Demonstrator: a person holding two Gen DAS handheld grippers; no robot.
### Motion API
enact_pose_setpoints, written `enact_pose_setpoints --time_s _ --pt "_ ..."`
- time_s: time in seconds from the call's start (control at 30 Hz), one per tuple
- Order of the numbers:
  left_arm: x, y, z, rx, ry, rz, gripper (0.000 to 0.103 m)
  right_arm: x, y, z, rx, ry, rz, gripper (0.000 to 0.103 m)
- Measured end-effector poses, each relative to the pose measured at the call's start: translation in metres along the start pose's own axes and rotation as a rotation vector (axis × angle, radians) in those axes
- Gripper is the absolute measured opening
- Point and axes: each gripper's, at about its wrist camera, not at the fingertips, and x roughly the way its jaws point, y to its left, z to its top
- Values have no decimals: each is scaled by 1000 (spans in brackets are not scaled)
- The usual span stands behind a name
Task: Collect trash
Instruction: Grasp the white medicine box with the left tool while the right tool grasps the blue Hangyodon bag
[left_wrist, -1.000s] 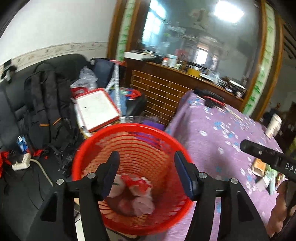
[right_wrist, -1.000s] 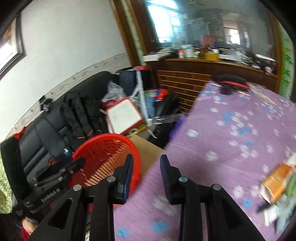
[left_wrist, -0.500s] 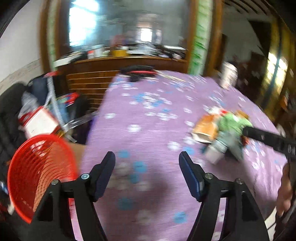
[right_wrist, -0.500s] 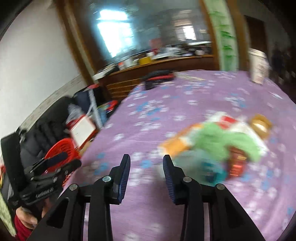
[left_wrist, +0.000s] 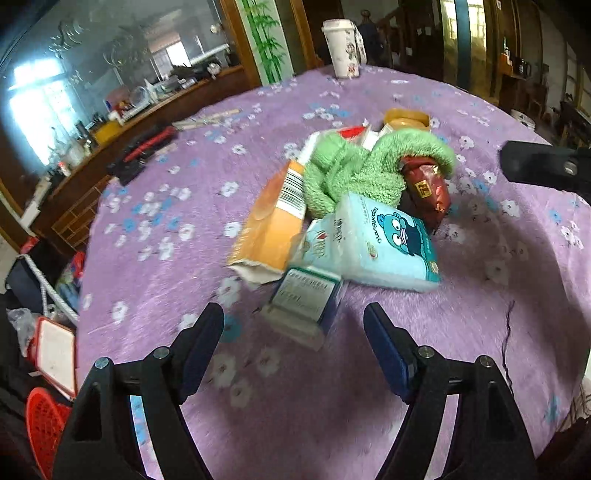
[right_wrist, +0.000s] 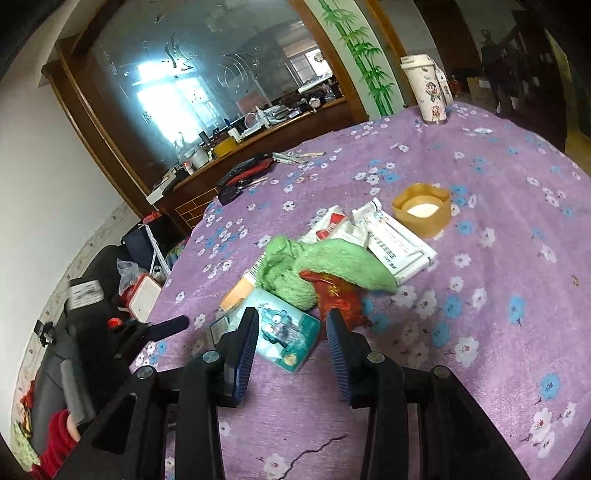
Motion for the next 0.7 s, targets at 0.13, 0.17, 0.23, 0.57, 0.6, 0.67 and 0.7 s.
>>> enact_pose_setpoints --time_s 0.13,0.17,0.23,0.57,0.6,0.67,0.7 --pt "18 0 9 -36 7 -40 71 10 -3 0 13 27 15 41" --pt "20 0 9 -46 1 -44 64 13 -3 1 10 35 16 41" --pt "22 1 9 -79 1 -66 39 22 0 2 6 62 28 42" --pt "-2 36 -35 -254 -4 -92 33 71 19 13 -58 156 40 51" --pt "-7 42 -43 -275 -10 -85 33 77 20 14 -64 162 40 51" --pt "-12 50 -53 -296 -18 -68 33 88 21 17 -80 166 24 51" --pt "-13 54 -57 -301 -25 -58 33 93 20 19 -88 166 7 52"
